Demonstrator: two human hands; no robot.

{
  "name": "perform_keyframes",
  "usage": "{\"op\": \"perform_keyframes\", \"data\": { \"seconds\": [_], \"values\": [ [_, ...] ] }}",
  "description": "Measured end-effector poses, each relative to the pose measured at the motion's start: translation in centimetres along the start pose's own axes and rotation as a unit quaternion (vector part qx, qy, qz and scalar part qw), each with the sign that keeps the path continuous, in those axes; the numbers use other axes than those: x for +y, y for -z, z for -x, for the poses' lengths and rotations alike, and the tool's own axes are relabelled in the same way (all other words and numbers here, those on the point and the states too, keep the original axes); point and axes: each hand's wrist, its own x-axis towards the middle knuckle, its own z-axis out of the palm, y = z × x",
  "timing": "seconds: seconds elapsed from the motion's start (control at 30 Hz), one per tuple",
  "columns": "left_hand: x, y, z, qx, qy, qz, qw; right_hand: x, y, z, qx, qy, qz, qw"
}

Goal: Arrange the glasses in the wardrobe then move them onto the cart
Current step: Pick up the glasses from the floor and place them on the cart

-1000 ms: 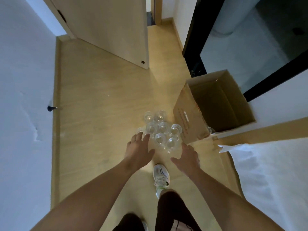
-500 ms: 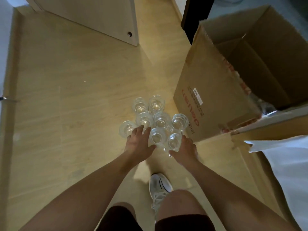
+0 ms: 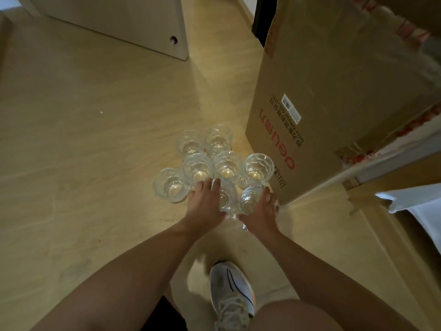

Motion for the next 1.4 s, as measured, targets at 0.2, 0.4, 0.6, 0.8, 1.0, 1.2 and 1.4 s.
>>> {"op": "perform_keyframes", "data": {
  "seconds": [0.2,0.4,0.6,0.8,1.0,1.2,1.4],
  "values": [
    [0.4,-0.7,-1.7,-0.006,0.003,-0.037,0.999,0.6,-0.9,-0.6,0.022,-0.006,-0.037,0.999],
    [0.6,-1.2,-2.5,-0.017,0.011,-0.008,1.000,0.8,-1.0,-0.3,0.047,0.012,-0.079,0.996],
    [-0.2,-1.5,-2.8,0.001,0.009,0.042,0.999,0.8,-0.7,-0.2,0.060,0.020,-0.103,0.993],
    [-0.1,0.8,-1.3,-0.006,0.012,0.060,0.998,0.3,1.6,1.0,0.057,0.003,-0.109,0.992],
    [0.9,9.6,4.3,-0.008,0.077,0.161,0.984,-4.5,9.3,6.2,0.037,-0.018,-0.105,0.994],
    [3.1,23.4,12.3,0.049,0.088,0.258,0.961,-11.5,20.7,14.3,0.027,0.027,-0.131,0.991],
    [5.6,39.4,20.5,0.122,0.069,0.270,0.953,-20.5,33.4,22.2,0.026,0.073,-0.128,0.989]
  ]
}}
